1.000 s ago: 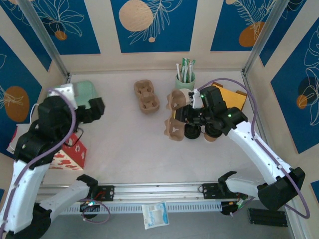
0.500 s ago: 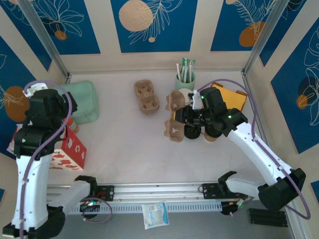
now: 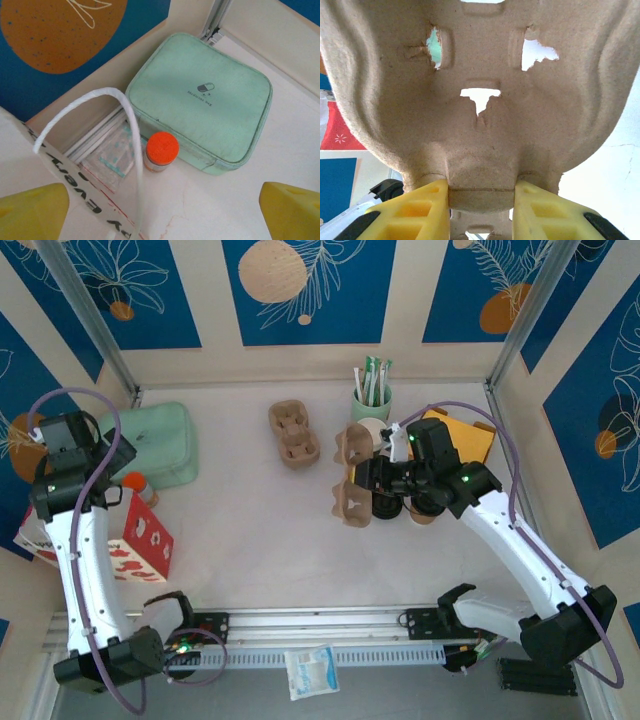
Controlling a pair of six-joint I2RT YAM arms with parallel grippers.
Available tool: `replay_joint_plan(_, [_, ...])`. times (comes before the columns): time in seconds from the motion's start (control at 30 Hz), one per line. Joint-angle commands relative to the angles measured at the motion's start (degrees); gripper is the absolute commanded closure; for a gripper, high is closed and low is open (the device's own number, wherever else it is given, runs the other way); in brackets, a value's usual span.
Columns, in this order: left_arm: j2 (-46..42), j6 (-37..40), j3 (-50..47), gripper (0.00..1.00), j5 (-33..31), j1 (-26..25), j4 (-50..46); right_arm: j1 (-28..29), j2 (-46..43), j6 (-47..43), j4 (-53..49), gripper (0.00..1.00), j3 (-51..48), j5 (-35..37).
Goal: Pack the takeout coffee
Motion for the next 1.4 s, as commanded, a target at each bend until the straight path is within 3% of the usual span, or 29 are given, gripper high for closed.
replay_joint_plan(0.0, [0.93,0.46,-0.57,0.09,2.44,1.45,2.71,-0.76,-1.21,-1.04,0.25,0.69,-0.89,-1.99])
replay_joint_plan(0.27, [1.51,1.62,-3.31,0.31,5.09,2.17,5.52,-1.57,-0.87,-1.17,0.54,0.69,-1.12,-2.64])
replay_joint_plan(0.33, [0.88,1.52,-4.35,0.43,6.90,2.22,6.38,-1.84,-0.71,-1.26,0.60,0.69,-1.14,-2.82])
replay_joint_plan(0.5, [-1.88,-1.47,-6.55,0.85,12.66,2.20,8.42,-2.30,-0.29,-1.43,0.80,0.69,-1.17,-3.37])
replay_joint_plan(0.6, [-3.46,-4.42,-7.39,1.00,15.82,2.10,9.37,-2.47,-0.25,-1.59,0.79,0.69,-1.20,-3.55])
replay_joint_plan(1.0, [-9.46,-19.09,-11.61,1.00,25.90,-0.15,15.60,-3.72,-0.77,-2.05,0.27,0.69,-1.47,-4.08])
replay_joint_plan(1.17, [-10.22,-22.40,-11.76,1.00,25.64,-5.79,17.85,-4.38,-0.69,-2.11,0.11,0.69,-1.13,-4.12])
replay_joint_plan(1.37, [-9.42,-24.71,-11.40,1.00,21.12,-16.54,20.87,-4.72,-0.76,-2.63,-0.91,0.69,-0.05,-3.60])
